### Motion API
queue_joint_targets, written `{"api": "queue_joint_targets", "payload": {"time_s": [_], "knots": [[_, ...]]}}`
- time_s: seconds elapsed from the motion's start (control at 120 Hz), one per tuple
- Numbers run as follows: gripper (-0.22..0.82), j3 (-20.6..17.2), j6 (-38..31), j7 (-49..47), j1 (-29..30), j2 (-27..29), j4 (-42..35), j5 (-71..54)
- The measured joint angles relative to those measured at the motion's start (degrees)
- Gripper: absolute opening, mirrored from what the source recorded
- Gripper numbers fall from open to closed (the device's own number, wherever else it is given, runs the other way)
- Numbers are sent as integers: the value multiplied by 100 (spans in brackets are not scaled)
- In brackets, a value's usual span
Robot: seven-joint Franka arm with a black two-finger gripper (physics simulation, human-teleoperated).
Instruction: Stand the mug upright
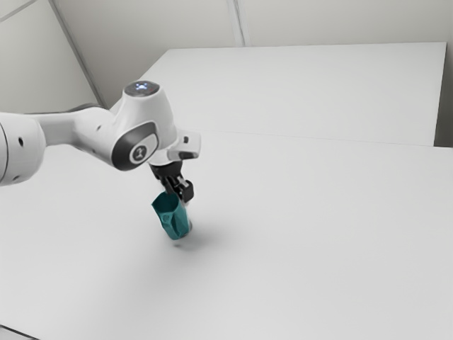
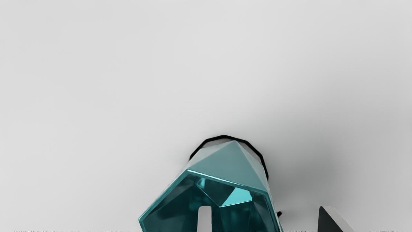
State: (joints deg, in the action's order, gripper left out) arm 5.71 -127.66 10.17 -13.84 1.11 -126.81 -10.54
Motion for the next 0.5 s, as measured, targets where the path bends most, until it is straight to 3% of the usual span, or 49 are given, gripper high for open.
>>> {"api": "queue_joint_targets", "payload": {"time_s": [0.158, 0.308, 0.5], "knots": [[32, -1, 246, 14, 5, 124, 379, 38], [46, 88, 820, 19, -34, 58, 1282, 174], [55, 163, 1850, -9, 194, -592, 2774, 640]]}}
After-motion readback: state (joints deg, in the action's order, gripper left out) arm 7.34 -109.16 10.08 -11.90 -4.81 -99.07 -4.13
